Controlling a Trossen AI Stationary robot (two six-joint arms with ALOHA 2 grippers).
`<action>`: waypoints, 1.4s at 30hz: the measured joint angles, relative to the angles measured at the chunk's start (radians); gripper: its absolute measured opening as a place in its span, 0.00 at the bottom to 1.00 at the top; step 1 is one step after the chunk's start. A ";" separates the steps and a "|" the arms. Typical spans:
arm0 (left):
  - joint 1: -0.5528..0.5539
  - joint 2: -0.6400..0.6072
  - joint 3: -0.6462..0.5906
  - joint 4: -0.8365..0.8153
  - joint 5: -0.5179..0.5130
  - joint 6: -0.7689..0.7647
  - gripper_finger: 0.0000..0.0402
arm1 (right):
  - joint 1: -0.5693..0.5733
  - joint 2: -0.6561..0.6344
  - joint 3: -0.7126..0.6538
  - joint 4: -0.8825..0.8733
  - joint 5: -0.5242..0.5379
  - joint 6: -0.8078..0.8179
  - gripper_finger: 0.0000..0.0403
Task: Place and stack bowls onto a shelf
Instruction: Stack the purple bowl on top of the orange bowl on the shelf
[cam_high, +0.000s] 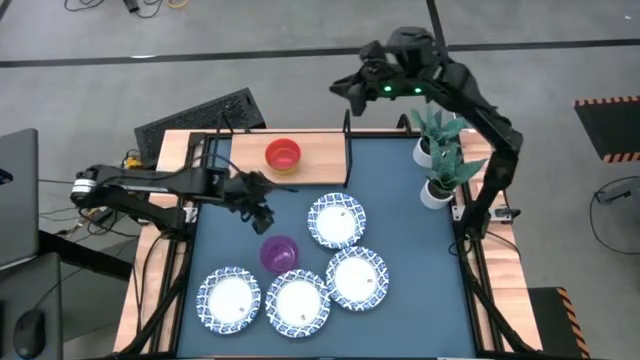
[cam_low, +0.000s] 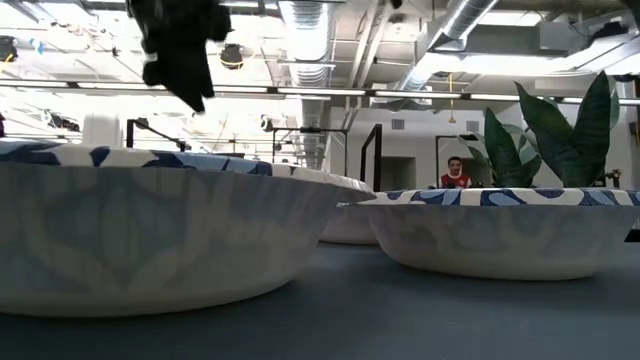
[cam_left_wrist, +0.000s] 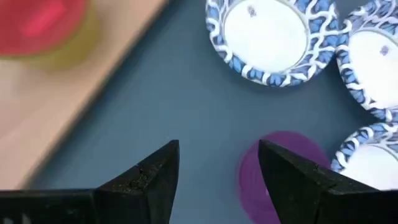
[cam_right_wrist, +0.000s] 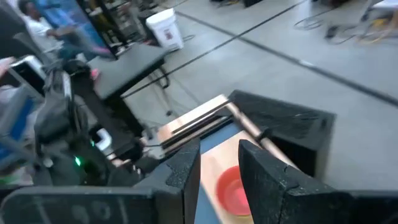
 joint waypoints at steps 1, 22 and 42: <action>0.005 0.012 -0.036 0.039 0.020 -0.010 0.51 | 0.000 -0.009 0.000 -0.005 0.016 -0.007 0.33; -0.156 0.346 -0.171 0.265 0.155 -0.218 0.51 | 0.017 -0.024 -0.001 -0.103 0.030 -0.115 0.33; -0.143 0.316 -0.069 0.147 0.079 -0.364 0.00 | 0.027 -0.023 -0.001 -0.189 0.031 -0.265 0.33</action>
